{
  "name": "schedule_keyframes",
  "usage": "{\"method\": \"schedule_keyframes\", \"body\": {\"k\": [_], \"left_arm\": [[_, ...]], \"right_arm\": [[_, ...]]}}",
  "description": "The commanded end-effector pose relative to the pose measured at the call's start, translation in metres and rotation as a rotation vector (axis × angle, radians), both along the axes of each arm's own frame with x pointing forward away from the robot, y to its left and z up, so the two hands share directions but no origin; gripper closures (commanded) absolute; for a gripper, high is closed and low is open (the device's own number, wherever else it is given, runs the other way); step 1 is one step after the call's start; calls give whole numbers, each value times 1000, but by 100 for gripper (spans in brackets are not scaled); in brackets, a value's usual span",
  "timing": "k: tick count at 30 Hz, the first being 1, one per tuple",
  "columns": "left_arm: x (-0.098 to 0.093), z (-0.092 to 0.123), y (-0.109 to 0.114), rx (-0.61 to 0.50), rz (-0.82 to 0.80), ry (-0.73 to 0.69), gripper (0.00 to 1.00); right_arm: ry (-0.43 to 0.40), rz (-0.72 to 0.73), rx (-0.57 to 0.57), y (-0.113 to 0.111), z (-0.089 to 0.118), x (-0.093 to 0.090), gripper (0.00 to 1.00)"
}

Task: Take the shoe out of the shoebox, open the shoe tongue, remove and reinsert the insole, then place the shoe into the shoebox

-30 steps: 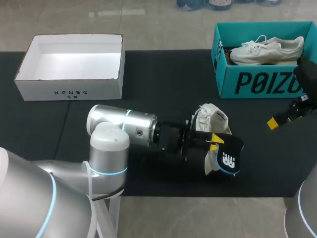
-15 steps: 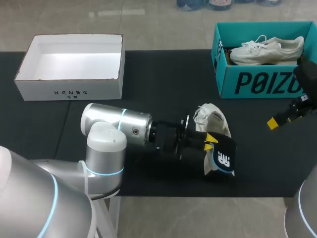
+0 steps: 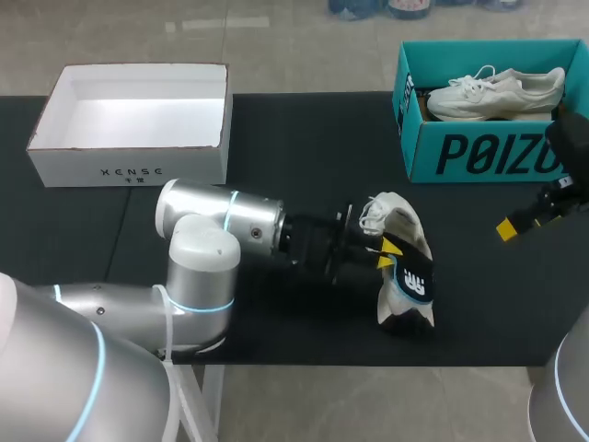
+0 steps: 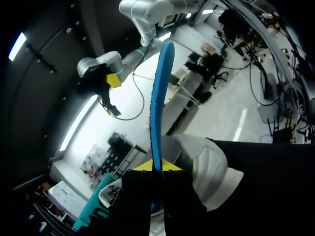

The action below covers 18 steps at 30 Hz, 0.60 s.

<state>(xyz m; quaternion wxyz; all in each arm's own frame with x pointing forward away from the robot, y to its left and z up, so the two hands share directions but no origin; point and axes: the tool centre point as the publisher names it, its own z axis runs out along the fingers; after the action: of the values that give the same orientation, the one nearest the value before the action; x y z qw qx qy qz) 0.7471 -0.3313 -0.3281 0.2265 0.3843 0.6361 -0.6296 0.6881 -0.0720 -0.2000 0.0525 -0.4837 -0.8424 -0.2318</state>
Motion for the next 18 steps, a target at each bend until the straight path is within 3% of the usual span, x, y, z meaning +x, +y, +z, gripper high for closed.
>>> {"method": "schedule_keyframes", "body": {"k": [1, 14, 17, 18], "left_arm": [[18, -17, -20, 12, -29, 6, 100], [28, -20, -17, 115, -20, 5, 100], [25, -14, -18, 114, -24, 3, 45], [24, -13, -18, 113, -25, 2, 22]], "right_arm": [[-2, -2, 0, 0, -1, -2, 0], [-2, -2, 0, 0, -1, -2, 0], [-2, -2, 0, 0, -1, -2, 0], [-2, -2, 0, 0, -1, -2, 0]]}}
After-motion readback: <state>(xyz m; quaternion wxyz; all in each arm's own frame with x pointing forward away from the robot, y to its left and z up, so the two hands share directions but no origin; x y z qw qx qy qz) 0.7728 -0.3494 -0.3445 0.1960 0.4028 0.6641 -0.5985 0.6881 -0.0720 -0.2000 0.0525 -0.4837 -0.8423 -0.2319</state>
